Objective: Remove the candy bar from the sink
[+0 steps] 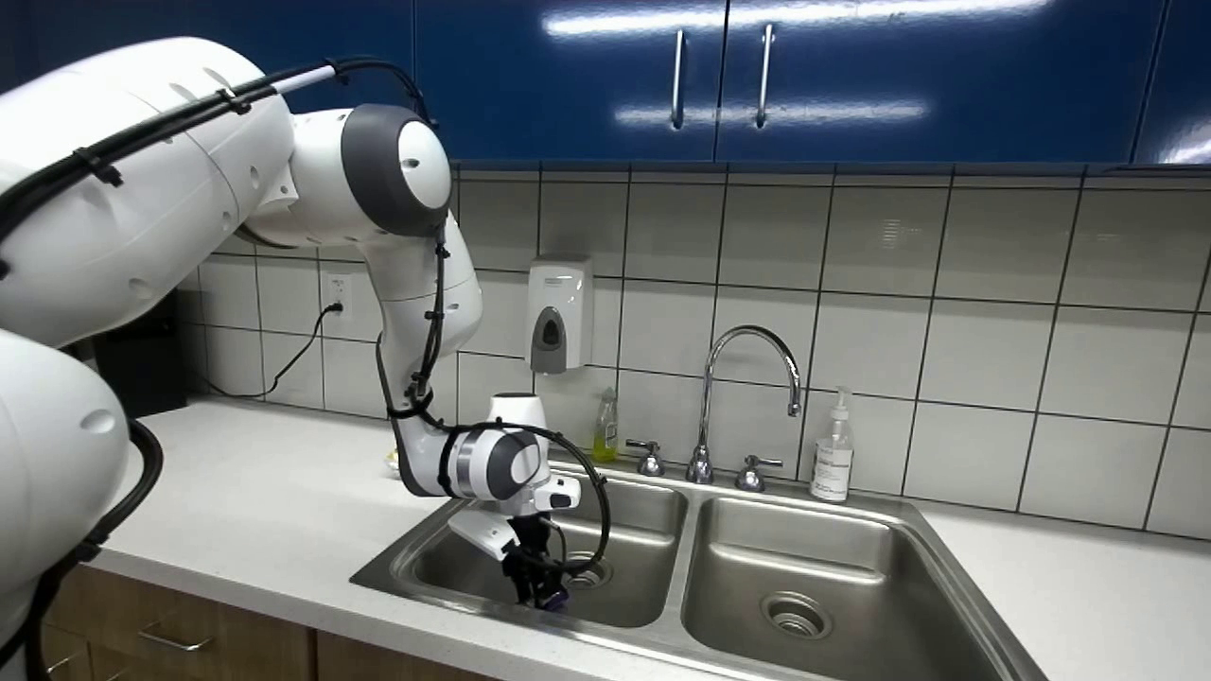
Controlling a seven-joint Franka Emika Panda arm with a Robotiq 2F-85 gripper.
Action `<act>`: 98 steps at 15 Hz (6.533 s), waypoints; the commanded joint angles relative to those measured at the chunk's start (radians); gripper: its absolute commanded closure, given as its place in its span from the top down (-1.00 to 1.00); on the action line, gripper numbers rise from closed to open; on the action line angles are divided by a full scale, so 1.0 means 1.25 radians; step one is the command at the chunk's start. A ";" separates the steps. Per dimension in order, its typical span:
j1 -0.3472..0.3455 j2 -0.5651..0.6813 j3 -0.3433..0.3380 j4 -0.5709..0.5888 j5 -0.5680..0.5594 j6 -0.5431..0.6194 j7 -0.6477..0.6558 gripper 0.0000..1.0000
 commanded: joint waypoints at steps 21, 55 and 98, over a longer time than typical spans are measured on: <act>0.084 -0.217 -0.038 -0.054 -0.139 -0.187 -0.053 -0.63; 0.082 -0.386 0.279 -0.268 -0.188 -0.074 -0.387 -0.63; 0.072 -0.446 -0.030 -0.282 -0.281 -0.077 -0.028 1.00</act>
